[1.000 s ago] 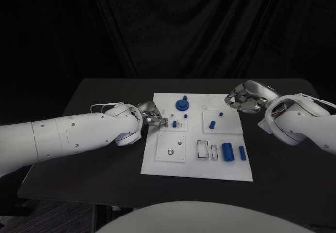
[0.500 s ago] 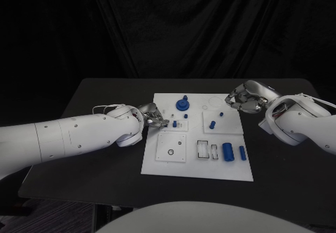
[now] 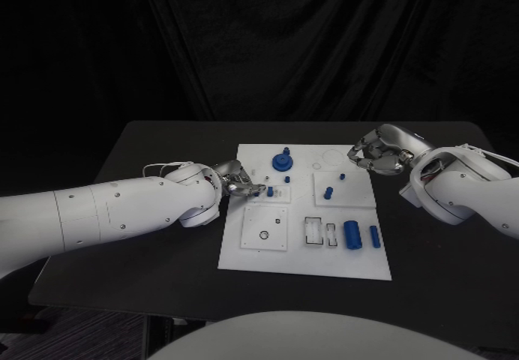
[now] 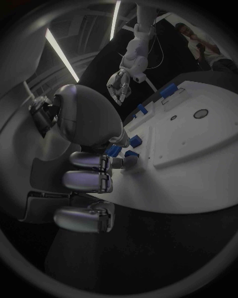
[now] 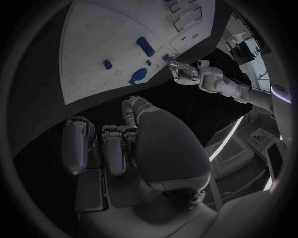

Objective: Assemble the parts on the task board

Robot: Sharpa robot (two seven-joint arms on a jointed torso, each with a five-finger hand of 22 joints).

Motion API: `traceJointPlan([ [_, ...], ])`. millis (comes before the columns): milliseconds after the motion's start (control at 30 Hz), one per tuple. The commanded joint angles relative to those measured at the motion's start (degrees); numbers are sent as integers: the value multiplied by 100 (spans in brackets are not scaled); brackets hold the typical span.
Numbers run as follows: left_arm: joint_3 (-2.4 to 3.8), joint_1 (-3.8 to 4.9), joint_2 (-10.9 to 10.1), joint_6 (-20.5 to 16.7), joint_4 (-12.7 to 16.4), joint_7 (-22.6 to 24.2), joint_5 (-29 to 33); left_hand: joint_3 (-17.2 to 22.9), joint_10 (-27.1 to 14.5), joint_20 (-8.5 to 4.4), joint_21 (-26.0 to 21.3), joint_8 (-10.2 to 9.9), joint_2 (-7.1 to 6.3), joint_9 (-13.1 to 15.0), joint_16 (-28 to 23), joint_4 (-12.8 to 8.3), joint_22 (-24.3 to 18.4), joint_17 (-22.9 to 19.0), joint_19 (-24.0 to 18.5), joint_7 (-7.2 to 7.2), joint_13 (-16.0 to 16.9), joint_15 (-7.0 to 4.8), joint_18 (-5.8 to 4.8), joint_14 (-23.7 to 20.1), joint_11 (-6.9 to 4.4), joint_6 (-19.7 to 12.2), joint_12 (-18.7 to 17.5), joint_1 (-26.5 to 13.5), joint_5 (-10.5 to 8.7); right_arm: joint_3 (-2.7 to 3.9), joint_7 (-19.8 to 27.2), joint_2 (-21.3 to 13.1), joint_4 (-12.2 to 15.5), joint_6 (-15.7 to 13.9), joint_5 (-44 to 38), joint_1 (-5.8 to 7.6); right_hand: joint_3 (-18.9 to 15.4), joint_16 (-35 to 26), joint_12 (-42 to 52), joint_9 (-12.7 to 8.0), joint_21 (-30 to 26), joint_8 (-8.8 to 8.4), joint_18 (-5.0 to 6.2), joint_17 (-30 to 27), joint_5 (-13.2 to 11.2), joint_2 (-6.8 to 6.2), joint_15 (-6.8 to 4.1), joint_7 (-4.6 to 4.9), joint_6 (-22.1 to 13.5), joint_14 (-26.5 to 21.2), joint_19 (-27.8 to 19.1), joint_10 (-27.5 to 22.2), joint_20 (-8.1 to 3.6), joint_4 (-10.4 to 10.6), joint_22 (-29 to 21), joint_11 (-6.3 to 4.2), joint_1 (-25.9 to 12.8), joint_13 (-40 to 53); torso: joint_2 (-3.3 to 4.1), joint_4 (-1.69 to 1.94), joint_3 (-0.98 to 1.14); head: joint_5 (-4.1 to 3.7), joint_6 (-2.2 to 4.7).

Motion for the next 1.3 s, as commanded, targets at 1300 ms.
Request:
traceJointPlan([
  [1300, -5, -31, -695, -3056, 277, 4353, 11, -2020, 211, 75, -544, 1180, 729, 263, -100, -36, 936, 1176, -597, 83, 1263, 113, 297, 452, 122, -944, -490, 1465, 1144, 5, 19, -227, 99, -118, -9, -17, 35, 15, 15, 10, -29, 36, 65, 1510, 24, 30, -45, 7, 51, 613, 3, 607, -1, -5, 1126, -48, 4, 1508, 3, -4, -16, 241, 0],
])
